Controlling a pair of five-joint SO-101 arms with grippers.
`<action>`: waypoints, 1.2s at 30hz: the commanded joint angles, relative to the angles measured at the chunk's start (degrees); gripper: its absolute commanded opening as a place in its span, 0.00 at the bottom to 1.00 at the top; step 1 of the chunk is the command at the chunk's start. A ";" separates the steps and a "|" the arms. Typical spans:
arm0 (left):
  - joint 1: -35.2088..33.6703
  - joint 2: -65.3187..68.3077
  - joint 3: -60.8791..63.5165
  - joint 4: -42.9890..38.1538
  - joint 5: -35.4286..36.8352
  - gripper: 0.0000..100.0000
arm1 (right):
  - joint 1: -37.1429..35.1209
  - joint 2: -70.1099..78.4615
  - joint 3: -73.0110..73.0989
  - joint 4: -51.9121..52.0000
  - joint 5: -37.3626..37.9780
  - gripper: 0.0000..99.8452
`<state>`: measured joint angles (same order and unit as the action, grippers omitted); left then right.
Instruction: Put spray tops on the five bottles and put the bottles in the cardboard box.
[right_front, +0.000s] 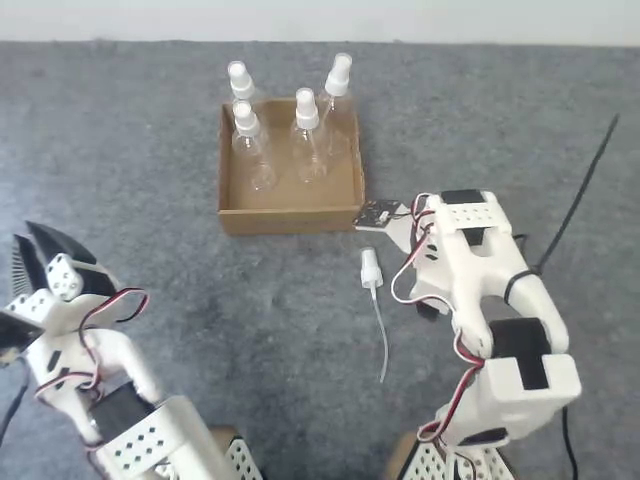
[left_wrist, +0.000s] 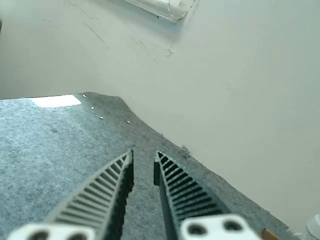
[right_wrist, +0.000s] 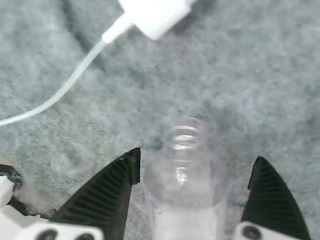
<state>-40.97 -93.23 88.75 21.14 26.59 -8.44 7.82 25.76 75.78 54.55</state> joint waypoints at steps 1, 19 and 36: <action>0.35 -0.79 -0.57 -2.02 -0.62 0.07 | 1.54 -1.10 -2.29 -0.75 0.79 0.29; 0.35 -0.70 -0.57 -2.02 -0.62 0.07 | 1.01 -1.10 -2.29 -0.84 0.44 0.11; 0.35 -0.70 -0.57 -2.02 -0.62 0.07 | -2.24 -21.58 -2.02 9.45 -8.26 0.01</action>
<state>-40.97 -93.23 88.75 21.14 26.59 -8.00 -5.27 25.76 83.08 52.70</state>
